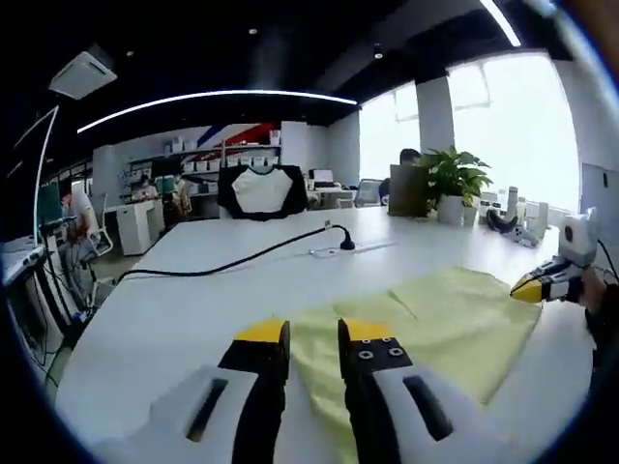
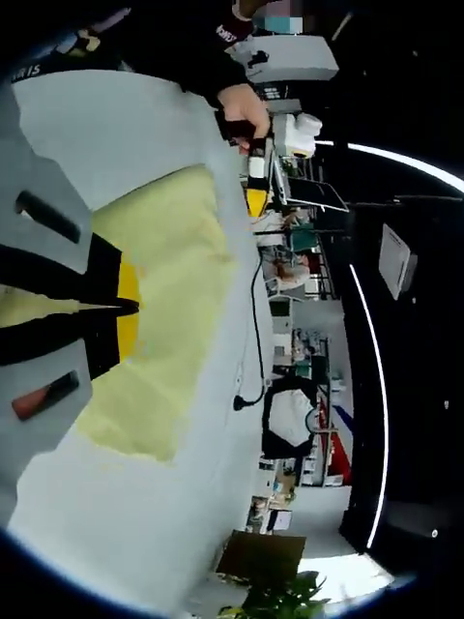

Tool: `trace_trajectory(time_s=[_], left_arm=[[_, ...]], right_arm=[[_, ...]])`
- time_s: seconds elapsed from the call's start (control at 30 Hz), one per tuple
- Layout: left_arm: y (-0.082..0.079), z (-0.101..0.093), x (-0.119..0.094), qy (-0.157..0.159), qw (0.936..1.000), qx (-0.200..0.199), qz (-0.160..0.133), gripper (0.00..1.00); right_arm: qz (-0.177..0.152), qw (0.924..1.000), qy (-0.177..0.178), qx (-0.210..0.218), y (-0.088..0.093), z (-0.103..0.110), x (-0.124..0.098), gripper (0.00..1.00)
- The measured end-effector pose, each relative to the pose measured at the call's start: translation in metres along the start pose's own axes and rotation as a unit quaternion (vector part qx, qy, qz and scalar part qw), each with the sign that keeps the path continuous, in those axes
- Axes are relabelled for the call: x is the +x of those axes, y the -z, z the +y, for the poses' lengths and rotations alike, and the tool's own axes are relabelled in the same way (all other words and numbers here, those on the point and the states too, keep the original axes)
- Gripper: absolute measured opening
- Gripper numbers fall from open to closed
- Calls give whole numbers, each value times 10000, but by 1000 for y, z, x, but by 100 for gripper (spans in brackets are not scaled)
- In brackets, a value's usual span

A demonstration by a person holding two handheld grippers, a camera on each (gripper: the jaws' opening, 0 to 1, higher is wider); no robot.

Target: Fold the garment on the visible template until the final outline fits inside the template.

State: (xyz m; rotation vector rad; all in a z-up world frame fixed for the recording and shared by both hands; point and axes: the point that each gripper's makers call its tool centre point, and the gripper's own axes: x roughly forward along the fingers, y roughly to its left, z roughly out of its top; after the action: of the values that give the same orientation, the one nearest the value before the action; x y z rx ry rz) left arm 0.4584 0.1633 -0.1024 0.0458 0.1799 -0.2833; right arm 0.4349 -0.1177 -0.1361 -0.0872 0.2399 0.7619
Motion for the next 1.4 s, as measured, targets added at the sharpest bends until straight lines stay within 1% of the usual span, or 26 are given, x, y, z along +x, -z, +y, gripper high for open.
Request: trace_trajectory(time_s=[0.1, 0.13, 0.17, 0.2, 0.23, 0.27, 0.3, 0.37, 0.43, 0.5, 0.53, 0.6, 0.63, 0.67, 0.7, 0.8, 0.9, 0.93, 0.97, 1.07, 1.1, 1.13, 1.2, 1.27, 1.33, 1.4], left_arm=[[-10, -7, -12, 75, 9999, -59, -136, 21], [-16, -13, -17, 202, 9994, -98, -267, 21], [-21, -18, -21, 317, 9987, -8, -395, 21], [-30, -22, -24, 400, 9968, 271, -640, 21], [-35, -27, -28, 418, 9950, 566, -714, 21], [-34, -29, -31, 451, 9950, 628, -637, 20], [-33, -32, -37, 437, 9963, 440, -592, 20], [-39, -39, -45, 532, 9948, 425, -752, 21], [-41, -45, -57, 487, 9940, 619, -757, 23], [-53, -43, -73, 226, 9915, 439, -1203, 22], [-53, -46, -80, 236, 9907, 460, -1260, 22], [-45, -51, -93, 311, 9927, 306, -1121, 23], [-40, -50, -94, 241, 9961, 108, -847, 24], [-38, -54, -96, 339, 9964, 388, -674, 29], [-39, -58, -100, 433, 9945, 711, -634, 33], [-52, -65, -118, 377, 9934, 512, -953, 36], [-54, -71, -130, 448, 9929, 501, -982, 37], [-54, -71, -134, 434, 9929, 499, -985, 38], [-53, -70, -139, 427, 9929, 497, -996, 39], [-40, -68, -152, 389, 9954, 341, -810, 47], [-31, -64, -160, 340, 9975, 138, -597, 51], [-32, -60, -163, 259, 9980, 76, -572, 55], [-37, -54, -170, 131, 9980, 71, -620, 63], [-51, -48, -179, -130, 9959, 80, -887, 72], [-52, -50, -183, -132, 9960, 103, -881, 78], [-53, -47, -188, -173, 9959, 13, -890, 84]], right_arm=[[-276, 9993, 214, -117, -23, -8, -16, 0], [-281, 9994, 193, -104, -26, -8, -21, 0], [-301, 9993, 190, -107, -30, -8, -24, 0], [-300, 9993, 202, -119, -32, -9, -28, 0], [-325, 9989, 282, -164, -36, -11, -32, 0], [-361, 9986, 325, -223, -40, -12, -36, 0], [-513, 9974, 402, -318, -47, -13, -41, 0], [-569, 9968, 404, -393, -52, -10, -49, 0], [-652, 9961, 431, -398, -58, -7, -62, 0], [-858, 9937, 575, -425, -66, -9, -75, 0], [-1002, 9918, 648, -447, -71, -10, -82, 0], [-1004, 9907, 793, -472, -71, -12, -97, 0], [-1005, 9900, 850, -510, -71, -14, -102, 0], [-1049, 9887, 928, -537, -71, -14, -110, 0], [-1018, 9886, 984, -518, -69, -16, -115, 0], [-904, 9880, 1149, -494, -58, -17, -129, 0], [-767, 9873, 1316, -460, -46, -20, -138, 0], [-519, 9877, 1284, -726, -40, -19, -141, 0], [-450, 9880, 1257, -778, -38, -19, -144, 0], [-709, 9868, 1415, -349, -42, -29, -164, 0], [-592, 9869, 1468, -305, -38, -32, -172, 3], [-529, 9866, 1500, -355, -37, -33, -177, 7], [-570, 9816, 1746, -527, -41, -37, -191, 13], [-658, 9787, 1877, -505, -44, -37, -202, 19], [-700, 9775, 1933, -466, -48, -35, -210, 26], [-897, 9724, 2115, -400, -56, -37, -218, 39]])
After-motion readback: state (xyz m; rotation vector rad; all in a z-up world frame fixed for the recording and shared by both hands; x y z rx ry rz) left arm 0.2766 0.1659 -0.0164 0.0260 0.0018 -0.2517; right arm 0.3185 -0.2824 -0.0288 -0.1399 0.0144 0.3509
